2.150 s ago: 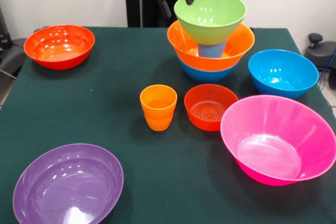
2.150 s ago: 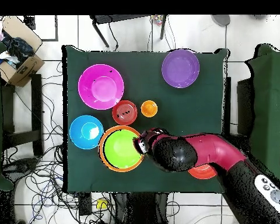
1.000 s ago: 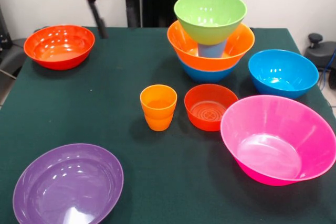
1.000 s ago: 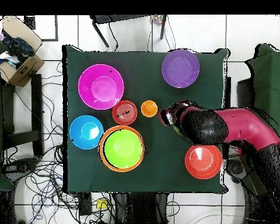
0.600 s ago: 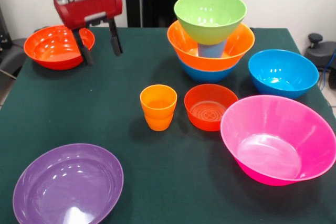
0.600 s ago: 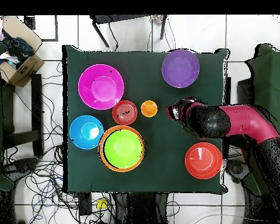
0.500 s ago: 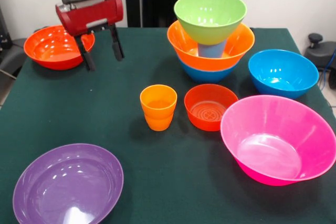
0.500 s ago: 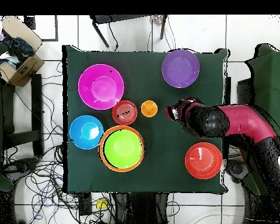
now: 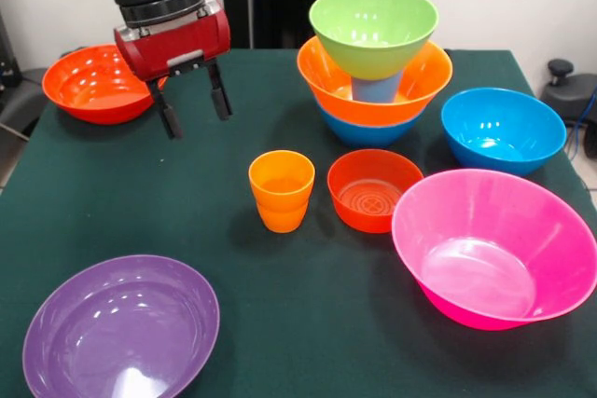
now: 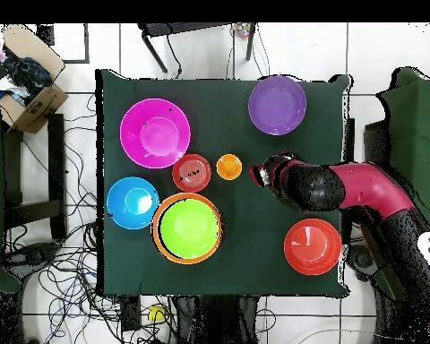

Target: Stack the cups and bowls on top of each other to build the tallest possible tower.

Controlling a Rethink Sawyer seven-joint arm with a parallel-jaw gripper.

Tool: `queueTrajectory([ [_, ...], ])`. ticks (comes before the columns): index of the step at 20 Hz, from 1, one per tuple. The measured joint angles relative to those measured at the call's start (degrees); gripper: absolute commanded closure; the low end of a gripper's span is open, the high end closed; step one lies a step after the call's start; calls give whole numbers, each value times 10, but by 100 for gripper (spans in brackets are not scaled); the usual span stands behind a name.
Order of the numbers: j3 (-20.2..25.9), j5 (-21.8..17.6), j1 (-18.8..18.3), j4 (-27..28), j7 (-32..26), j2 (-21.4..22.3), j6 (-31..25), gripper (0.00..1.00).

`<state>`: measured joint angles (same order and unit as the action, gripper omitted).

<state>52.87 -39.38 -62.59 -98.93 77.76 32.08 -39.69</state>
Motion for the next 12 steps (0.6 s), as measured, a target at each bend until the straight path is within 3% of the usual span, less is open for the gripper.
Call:
queueTrajectory([
  [12,-5,-2,32,42,0,-24,0,0],
])
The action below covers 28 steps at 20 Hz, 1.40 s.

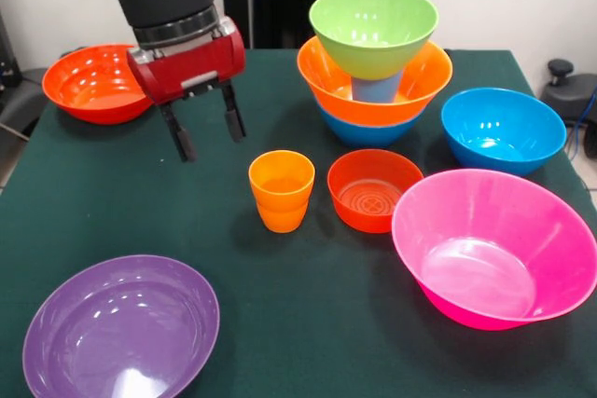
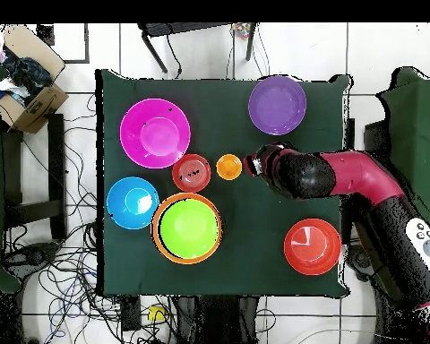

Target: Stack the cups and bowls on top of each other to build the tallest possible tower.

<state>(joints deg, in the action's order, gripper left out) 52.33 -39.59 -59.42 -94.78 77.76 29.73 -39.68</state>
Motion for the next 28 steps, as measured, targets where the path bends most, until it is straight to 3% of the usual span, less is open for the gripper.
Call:
queueTrajectory([
  [11,-18,-3,47,42,0,-26,0,0],
  [28,-45,-8,51,47,0,-28,0,0],
])
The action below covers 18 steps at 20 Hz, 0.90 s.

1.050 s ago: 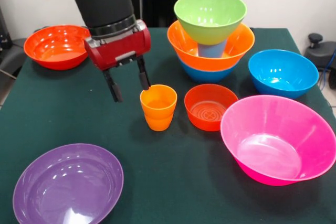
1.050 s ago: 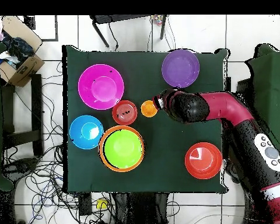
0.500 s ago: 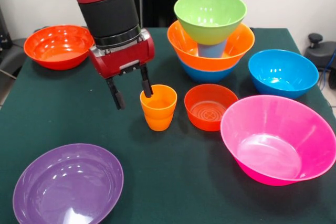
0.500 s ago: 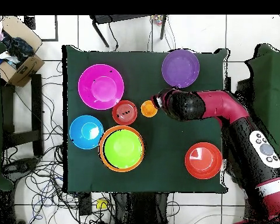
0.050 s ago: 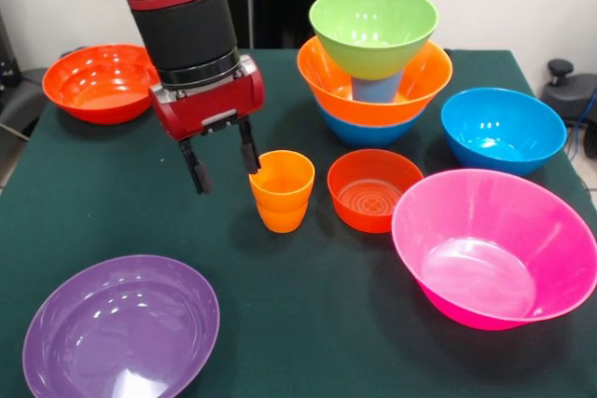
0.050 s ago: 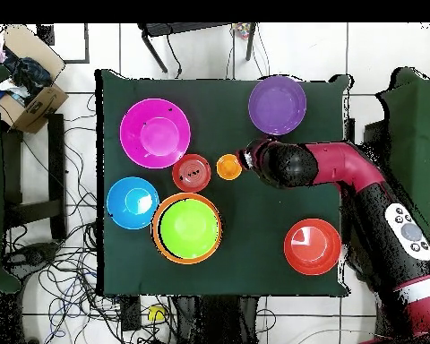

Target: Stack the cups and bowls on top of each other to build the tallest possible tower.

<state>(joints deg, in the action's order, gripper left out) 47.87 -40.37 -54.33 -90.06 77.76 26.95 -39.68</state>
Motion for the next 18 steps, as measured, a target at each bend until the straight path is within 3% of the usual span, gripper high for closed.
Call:
queueTrajectory([
  [18,-15,1,5,-2,0,0,0,0],
])
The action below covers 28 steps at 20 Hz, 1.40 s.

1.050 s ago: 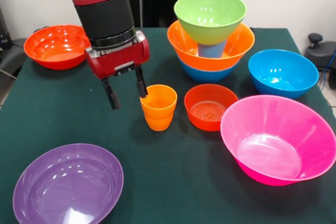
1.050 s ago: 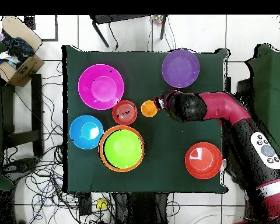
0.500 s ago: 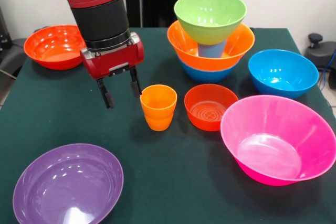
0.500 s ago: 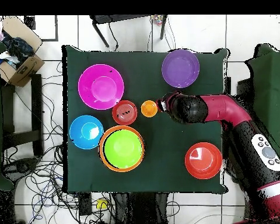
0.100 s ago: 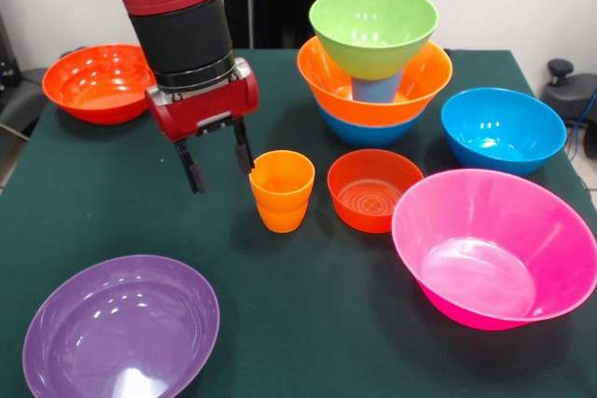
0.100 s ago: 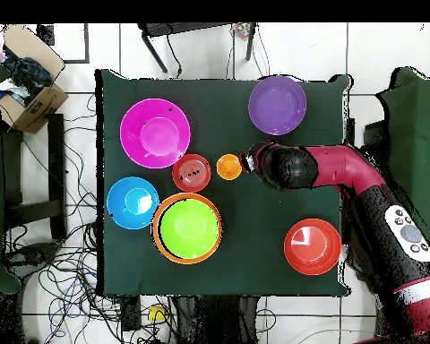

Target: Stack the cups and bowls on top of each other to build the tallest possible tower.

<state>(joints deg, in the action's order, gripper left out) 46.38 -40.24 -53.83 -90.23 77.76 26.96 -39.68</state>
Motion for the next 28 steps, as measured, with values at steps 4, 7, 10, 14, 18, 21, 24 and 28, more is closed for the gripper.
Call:
queueTrajectory([
  [4,-1,2,1,-2,0,0,1,0],
  [7,-1,4,2,-6,0,0,5,0],
  [10,-5,4,5,-10,0,0,13,0],
  [14,-13,4,15,-15,0,0,34,0],
  [18,-20,4,25,-20,0,0,52,0],
  [21,-34,4,38,-24,0,0,68,0],
  [24,-43,3,48,-25,0,0,78,0],
  [28,-56,3,58,-25,0,0,87,0],
])
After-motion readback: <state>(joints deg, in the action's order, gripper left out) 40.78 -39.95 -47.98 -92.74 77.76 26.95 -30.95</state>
